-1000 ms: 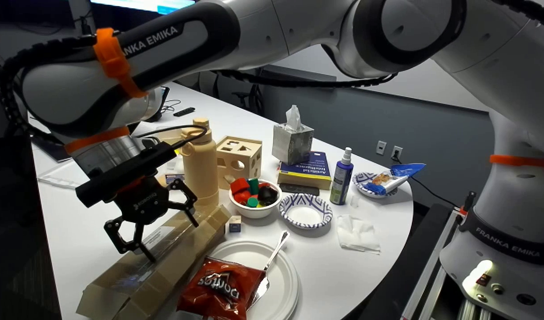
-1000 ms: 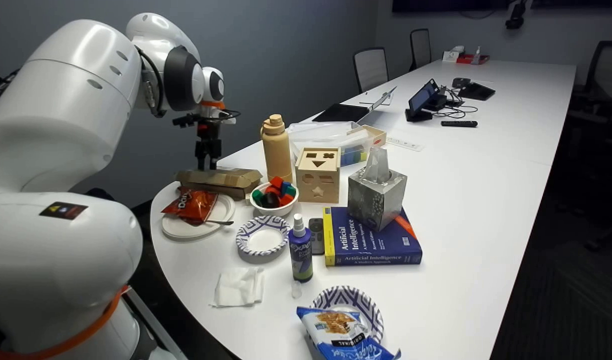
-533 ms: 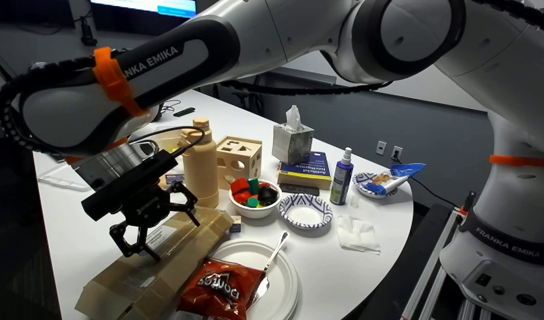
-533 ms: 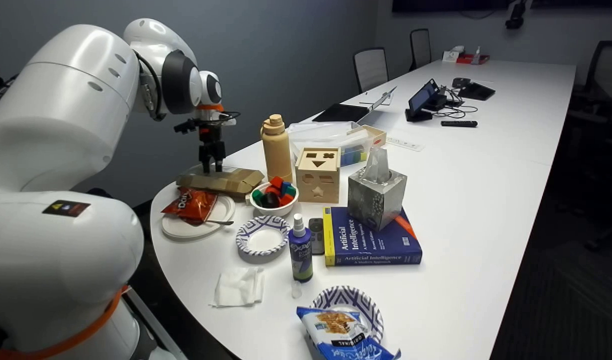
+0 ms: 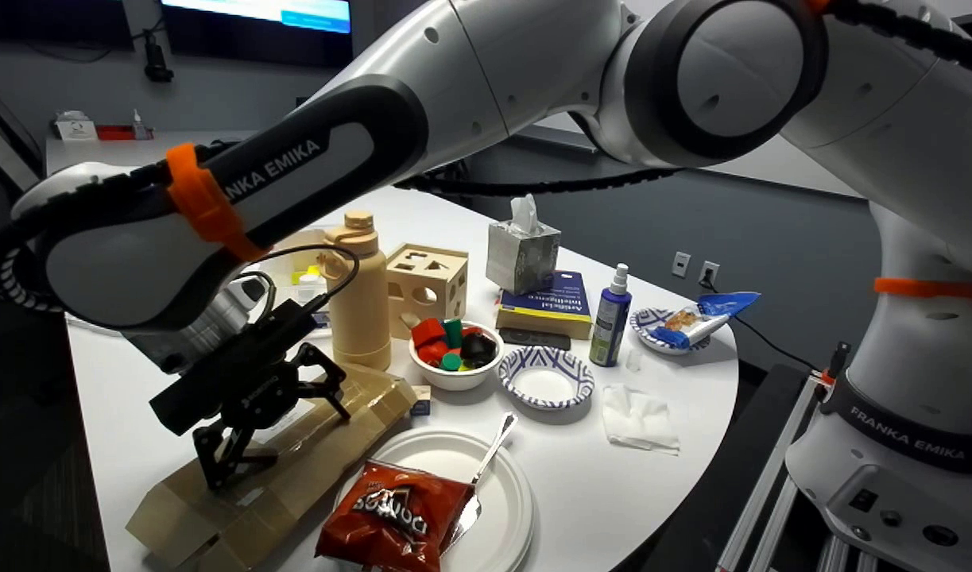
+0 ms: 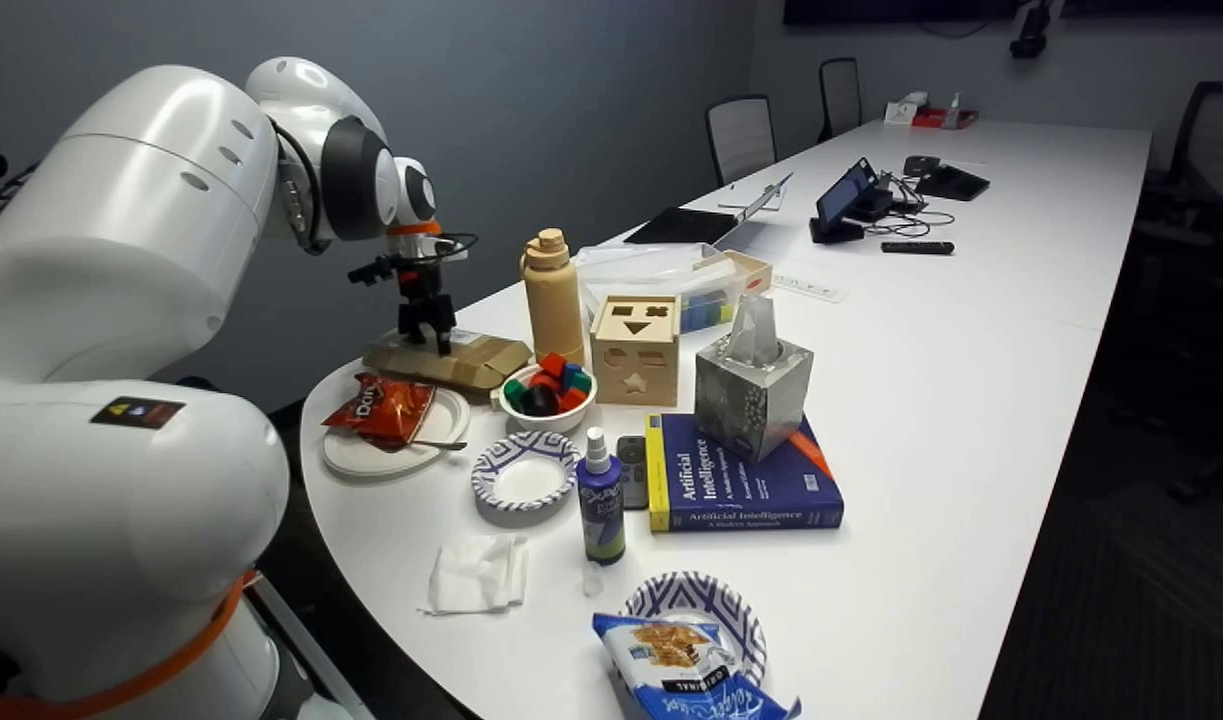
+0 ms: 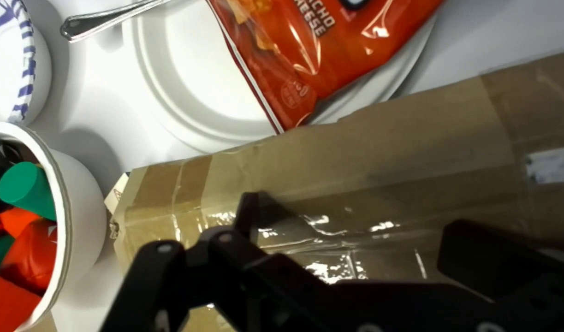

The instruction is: Close the brown box.

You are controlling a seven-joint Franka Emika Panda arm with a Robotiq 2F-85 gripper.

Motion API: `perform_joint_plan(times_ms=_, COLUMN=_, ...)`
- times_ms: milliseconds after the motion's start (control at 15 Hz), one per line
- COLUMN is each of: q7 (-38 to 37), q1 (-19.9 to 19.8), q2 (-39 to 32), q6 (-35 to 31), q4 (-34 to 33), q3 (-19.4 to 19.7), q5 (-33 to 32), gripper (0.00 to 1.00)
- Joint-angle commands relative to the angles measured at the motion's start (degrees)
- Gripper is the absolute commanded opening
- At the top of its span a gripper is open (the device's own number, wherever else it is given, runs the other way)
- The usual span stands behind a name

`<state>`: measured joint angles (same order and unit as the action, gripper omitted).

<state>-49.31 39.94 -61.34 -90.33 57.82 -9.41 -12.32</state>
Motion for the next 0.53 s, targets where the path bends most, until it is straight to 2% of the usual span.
perform_joint_plan(times_ms=0, q7=1.28, q1=0.36, q2=-2.71, q6=-3.0, q4=-0.78, q3=0.32, q5=-1.12, gripper=1.0)
perform_joint_plan(times_ms=467, q7=1.72, q1=-1.14, q2=-2.16, q6=-10.73, q4=5.91, q3=-1.13, q5=0.98, gripper=1.0)
